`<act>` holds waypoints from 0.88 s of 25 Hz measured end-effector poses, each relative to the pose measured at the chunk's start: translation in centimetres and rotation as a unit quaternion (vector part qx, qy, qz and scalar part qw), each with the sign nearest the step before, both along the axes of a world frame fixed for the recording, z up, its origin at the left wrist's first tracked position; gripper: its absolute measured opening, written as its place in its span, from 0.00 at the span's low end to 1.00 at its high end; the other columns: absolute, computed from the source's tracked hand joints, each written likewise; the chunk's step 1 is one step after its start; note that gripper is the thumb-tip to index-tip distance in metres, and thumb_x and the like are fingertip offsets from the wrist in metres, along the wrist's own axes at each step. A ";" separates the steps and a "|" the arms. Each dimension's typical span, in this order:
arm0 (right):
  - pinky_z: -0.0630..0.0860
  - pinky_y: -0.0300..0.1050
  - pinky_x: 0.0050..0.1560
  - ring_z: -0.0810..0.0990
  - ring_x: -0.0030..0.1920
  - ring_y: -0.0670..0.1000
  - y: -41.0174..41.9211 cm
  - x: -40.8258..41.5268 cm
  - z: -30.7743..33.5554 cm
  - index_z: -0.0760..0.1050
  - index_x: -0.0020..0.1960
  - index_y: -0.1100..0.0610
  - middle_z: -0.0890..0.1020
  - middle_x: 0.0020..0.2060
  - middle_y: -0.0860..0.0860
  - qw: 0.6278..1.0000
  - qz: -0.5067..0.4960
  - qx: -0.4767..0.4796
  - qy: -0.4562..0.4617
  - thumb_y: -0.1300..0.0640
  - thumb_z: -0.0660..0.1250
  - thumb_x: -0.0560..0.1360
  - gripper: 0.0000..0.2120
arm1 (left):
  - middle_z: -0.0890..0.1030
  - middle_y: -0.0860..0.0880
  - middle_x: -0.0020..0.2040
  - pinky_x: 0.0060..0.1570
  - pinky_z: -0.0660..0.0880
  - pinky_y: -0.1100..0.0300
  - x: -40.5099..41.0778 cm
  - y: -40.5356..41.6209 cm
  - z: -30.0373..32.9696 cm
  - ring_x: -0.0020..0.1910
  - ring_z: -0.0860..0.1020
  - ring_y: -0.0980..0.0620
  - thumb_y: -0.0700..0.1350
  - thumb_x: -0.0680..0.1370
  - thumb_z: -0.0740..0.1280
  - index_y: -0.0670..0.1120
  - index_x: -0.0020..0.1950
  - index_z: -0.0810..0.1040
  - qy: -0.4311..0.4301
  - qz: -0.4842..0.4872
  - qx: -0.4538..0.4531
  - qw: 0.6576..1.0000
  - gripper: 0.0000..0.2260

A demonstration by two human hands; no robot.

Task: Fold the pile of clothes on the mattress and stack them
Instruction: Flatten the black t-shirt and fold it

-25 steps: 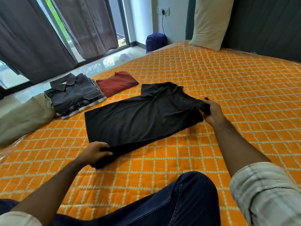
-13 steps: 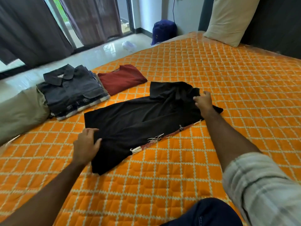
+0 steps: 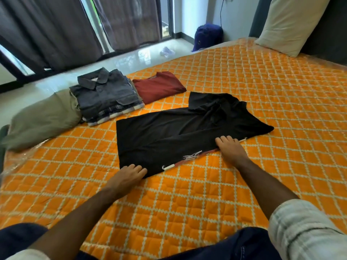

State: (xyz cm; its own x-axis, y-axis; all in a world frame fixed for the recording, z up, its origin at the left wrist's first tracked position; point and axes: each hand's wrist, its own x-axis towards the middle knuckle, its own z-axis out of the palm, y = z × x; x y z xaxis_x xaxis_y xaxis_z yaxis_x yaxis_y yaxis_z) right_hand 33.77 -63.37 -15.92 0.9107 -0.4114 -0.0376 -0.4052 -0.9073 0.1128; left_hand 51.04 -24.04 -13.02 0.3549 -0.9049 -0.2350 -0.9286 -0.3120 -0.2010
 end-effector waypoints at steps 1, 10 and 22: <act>0.72 0.52 0.60 0.76 0.61 0.56 0.0 0.2 0.3 0.67 0.72 0.54 0.75 0.62 0.54 1.000 0.003 0.007 0.013 0.58 0.60 0.81 0.19 | 0.75 0.49 0.58 0.46 0.72 0.56 0.1 0.5 0.5 0.51 0.75 0.50 0.37 0.77 0.65 0.49 0.67 0.69 0.005 -0.030 0.019 0.999 0.20; 0.78 0.54 0.47 0.81 0.50 0.64 -5.7 -2.6 -1.1 0.67 0.64 0.62 0.77 0.56 0.62 0.684 -0.451 0.395 -0.416 0.60 0.67 0.76 0.19 | 0.70 0.50 0.71 0.60 0.71 0.52 -2.7 -3.5 -0.4 0.64 0.72 0.49 0.55 0.77 0.65 0.55 0.74 0.66 -0.001 -0.014 0.007 1.000 0.26; 0.74 0.46 0.63 0.74 0.68 0.59 -11.4 -3.0 -2.1 0.70 0.74 0.62 0.71 0.71 0.59 0.542 -0.433 0.542 -0.474 0.73 0.64 0.77 0.26 | 0.62 0.48 0.74 0.57 0.73 0.59 -4.1 -9.4 -2.7 0.63 0.72 0.52 0.53 0.81 0.62 0.55 0.81 0.47 0.029 0.124 0.057 0.990 0.34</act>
State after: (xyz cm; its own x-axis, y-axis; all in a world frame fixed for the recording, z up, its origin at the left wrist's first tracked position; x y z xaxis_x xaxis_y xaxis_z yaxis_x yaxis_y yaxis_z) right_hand 30.77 -74.73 -18.01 0.2158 -0.9045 -0.3680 -0.1417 0.3439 -0.9283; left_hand 46.96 -33.42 -15.68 0.5454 -0.7580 -0.3576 -0.8375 -0.5098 -0.1967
